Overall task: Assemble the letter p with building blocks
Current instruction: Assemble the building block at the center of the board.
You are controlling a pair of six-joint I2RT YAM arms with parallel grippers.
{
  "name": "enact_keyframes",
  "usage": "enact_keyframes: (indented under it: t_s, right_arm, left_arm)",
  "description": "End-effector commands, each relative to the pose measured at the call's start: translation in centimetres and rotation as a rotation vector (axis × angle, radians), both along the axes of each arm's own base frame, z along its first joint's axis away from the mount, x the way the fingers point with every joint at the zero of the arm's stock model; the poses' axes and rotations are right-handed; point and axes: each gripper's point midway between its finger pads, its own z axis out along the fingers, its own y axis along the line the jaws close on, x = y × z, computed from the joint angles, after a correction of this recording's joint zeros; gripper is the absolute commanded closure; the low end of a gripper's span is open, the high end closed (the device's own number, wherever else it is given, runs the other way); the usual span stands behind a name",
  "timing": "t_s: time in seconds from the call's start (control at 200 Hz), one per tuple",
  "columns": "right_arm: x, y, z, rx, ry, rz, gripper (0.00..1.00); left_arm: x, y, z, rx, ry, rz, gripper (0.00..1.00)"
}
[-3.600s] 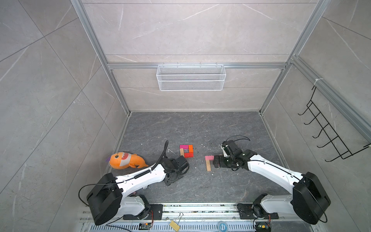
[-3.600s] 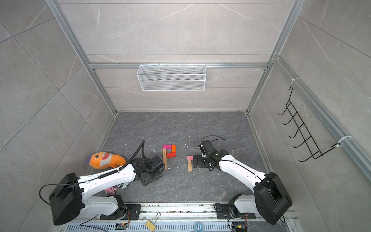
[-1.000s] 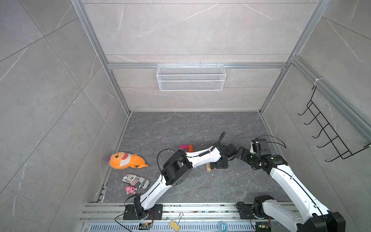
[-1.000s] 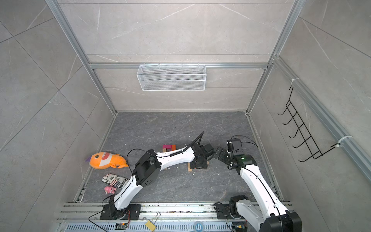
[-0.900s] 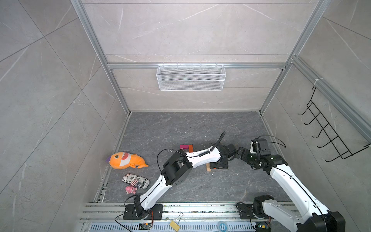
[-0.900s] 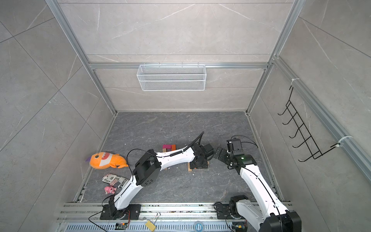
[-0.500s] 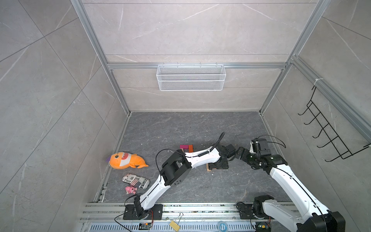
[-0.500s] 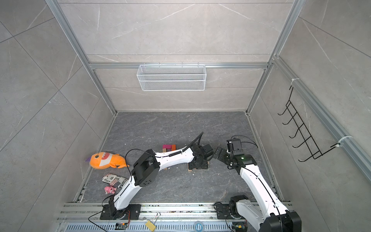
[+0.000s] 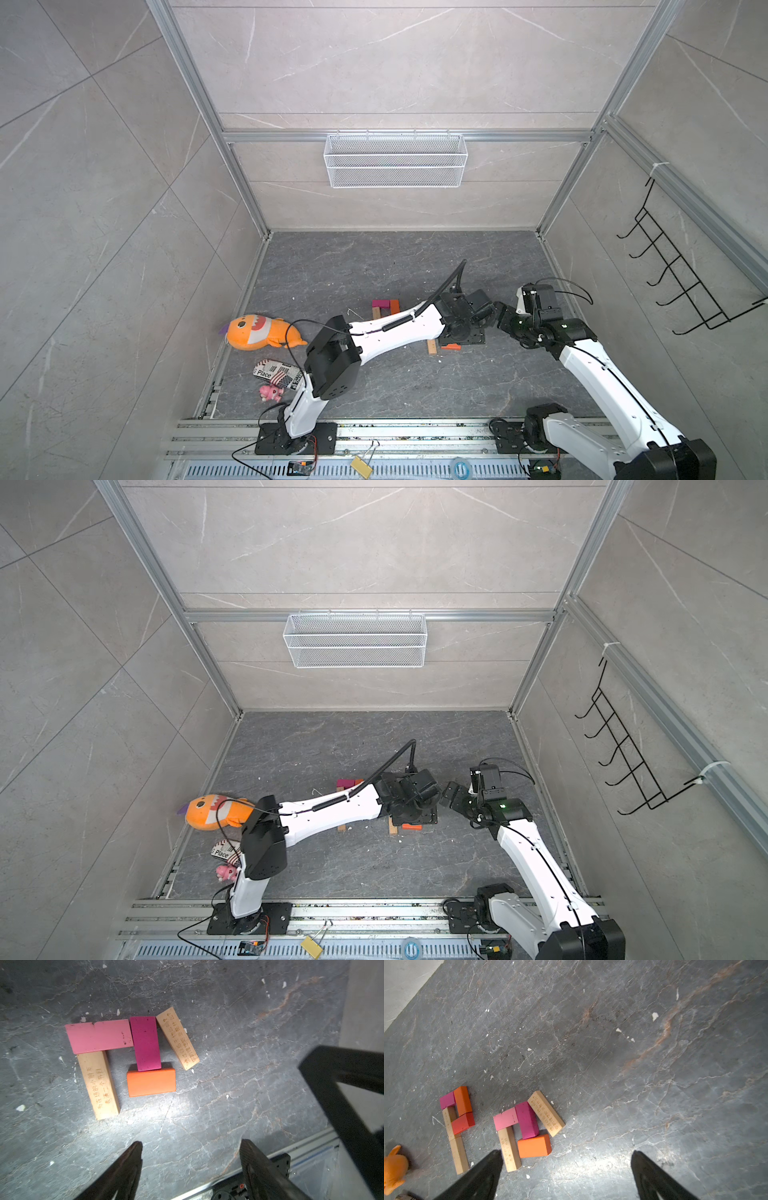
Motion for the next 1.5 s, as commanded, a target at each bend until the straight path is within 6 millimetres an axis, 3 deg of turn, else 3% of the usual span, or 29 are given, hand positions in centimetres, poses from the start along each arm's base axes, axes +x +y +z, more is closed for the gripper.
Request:
enact_keyframes:
  t_s: [0.0, 0.15, 0.284, 0.404, 0.524, 1.133, 1.497]
  right_arm:
    - [-0.3, 1.9, 0.2, 0.065, -0.004, 0.089, 0.09]
    - [-1.8, 4.6, -2.4, 0.147, 0.075, 0.194, 0.2]
    - [-3.1, 6.2, -5.0, 0.156, 0.132, 0.246, 0.27]
    - [-3.6, 7.1, -6.9, 0.173, 0.172, 0.267, 0.34]
    - [-3.2, 8.1, -7.8, 0.171, 0.181, 0.288, 0.41]
    - [-1.8, 9.9, -9.7, 0.19, 0.215, 0.332, 0.43]
    - [-1.0, 10.5, -9.8, 0.197, 0.216, 0.36, 0.43]
  left_arm:
    - [-0.2, 2.0, 4.4, -0.08, -0.086, -0.014, 0.25]
    - [-0.2, 6.1, 4.6, -0.103, -0.098, -0.001, 0.27]
    - [-0.2, 9.5, 1.7, -0.188, -0.004, 0.045, 0.3]
    - [-0.1, 11.1, -0.2, -0.238, 0.073, 0.045, 0.31]
    - [0.1, 11.3, -1.6, -0.267, 0.147, 0.013, 0.32]
    - [2.6, 8.8, -6.7, -0.294, 0.37, -0.121, 0.31]
    - [3.3, 8.9, -7.7, -0.286, 0.396, -0.139, 0.31]
